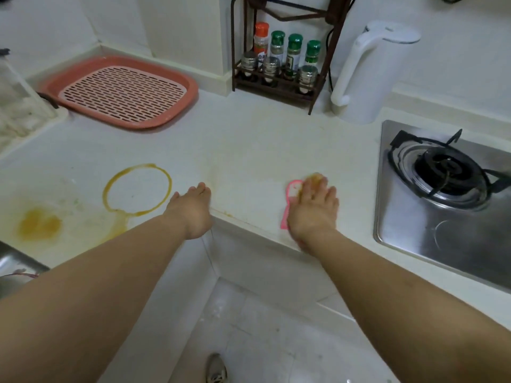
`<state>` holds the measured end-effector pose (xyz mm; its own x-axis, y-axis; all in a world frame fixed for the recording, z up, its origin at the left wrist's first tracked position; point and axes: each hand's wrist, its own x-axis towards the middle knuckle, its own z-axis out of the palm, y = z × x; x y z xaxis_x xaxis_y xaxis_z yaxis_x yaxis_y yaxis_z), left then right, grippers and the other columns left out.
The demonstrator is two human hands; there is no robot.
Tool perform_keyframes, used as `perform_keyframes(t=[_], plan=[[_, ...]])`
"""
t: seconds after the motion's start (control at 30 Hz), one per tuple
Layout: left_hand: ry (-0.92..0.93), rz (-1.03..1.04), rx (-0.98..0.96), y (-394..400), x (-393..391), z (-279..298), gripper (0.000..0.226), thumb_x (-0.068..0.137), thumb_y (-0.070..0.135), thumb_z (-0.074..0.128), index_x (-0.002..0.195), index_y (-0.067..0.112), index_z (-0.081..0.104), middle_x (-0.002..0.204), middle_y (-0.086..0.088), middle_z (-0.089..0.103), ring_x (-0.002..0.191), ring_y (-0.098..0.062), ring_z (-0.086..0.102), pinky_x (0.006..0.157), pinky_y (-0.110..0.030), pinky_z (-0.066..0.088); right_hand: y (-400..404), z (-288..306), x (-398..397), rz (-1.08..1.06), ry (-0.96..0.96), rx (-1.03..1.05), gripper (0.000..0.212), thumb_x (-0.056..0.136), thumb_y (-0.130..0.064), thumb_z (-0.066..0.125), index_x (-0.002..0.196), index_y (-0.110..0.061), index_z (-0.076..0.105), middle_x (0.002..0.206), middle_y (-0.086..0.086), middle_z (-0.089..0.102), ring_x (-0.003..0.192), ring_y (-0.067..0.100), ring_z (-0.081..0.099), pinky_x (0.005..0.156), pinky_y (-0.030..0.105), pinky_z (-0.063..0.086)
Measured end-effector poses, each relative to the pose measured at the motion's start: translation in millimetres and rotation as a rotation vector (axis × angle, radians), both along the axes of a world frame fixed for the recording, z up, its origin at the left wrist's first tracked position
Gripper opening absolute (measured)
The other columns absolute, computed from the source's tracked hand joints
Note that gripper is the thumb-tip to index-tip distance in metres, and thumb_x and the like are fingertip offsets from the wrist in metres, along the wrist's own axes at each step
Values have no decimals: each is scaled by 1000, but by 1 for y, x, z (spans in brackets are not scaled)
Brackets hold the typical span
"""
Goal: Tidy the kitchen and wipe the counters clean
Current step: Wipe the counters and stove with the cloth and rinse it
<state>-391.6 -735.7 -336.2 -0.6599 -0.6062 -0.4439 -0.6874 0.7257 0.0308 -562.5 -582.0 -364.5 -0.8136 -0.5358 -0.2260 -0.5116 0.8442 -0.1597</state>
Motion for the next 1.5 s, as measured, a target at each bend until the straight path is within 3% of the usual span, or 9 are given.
perform_keyframes(t=[0.17,0.23,0.43,0.57,0.7,0.97,1.23,1.3,1.5], plan=[[-54,-45,-88,3,-2,7,54,90,15,42,141,5,25,147,-11,27,132,-29,36,108,-44,26,7,-3,66,527,-14,-16,64,100,-48,18,152,-21,-9,158,10,-19,146,33,-12,117,42,-5],[-83,-65,-113,2,-4,13,50,91,16,41,138,5,28,141,-12,34,127,-29,42,106,-42,29,40,-3,37,400,40,-8,66,95,-53,3,152,-22,-6,159,10,-14,147,33,-6,118,41,0],[-97,-85,-126,0,-5,15,50,92,15,39,140,8,29,140,-10,38,126,-27,44,108,-39,28,20,7,-54,-218,10,40,65,100,-46,18,153,-14,-2,159,17,-11,145,41,-4,118,46,-1],[-82,-72,-141,-3,-6,12,53,90,14,41,142,10,30,144,-8,37,129,-26,43,110,-39,26,-68,-1,7,284,-34,-24,63,100,-45,16,153,-17,-4,158,14,-15,145,38,-10,119,46,-4],[-62,-66,-124,-3,-4,13,59,90,15,41,147,13,25,154,-5,25,137,-22,35,114,-38,21,-36,1,60,674,-38,-3,60,101,-44,18,153,-23,-4,159,8,-17,147,31,-11,118,41,-5],[-22,-52,-93,-1,0,8,60,91,13,38,147,10,17,154,-8,19,131,-28,39,112,-41,23,-12,9,-76,-139,32,71,66,99,-49,18,153,-17,0,159,15,-9,145,40,-2,118,47,2],[14,-31,-92,3,3,11,63,91,16,44,148,14,19,154,-8,24,133,-26,37,112,-39,26,-65,-2,63,753,-2,16,62,101,-45,23,153,-26,-4,159,7,-17,147,31,-10,118,43,-4],[13,-36,-86,2,4,11,63,90,16,43,148,11,19,157,-8,18,136,-25,34,113,-41,24,-21,1,49,843,21,72,68,99,-48,28,152,-28,-10,158,5,-22,146,29,-14,117,41,-6],[95,17,-36,8,17,8,65,90,9,39,150,11,15,160,-5,9,145,-20,17,119,-40,8,25,9,31,794,73,153,85,74,-62,-14,152,-28,-8,159,7,-18,147,30,-10,117,40,-5]])
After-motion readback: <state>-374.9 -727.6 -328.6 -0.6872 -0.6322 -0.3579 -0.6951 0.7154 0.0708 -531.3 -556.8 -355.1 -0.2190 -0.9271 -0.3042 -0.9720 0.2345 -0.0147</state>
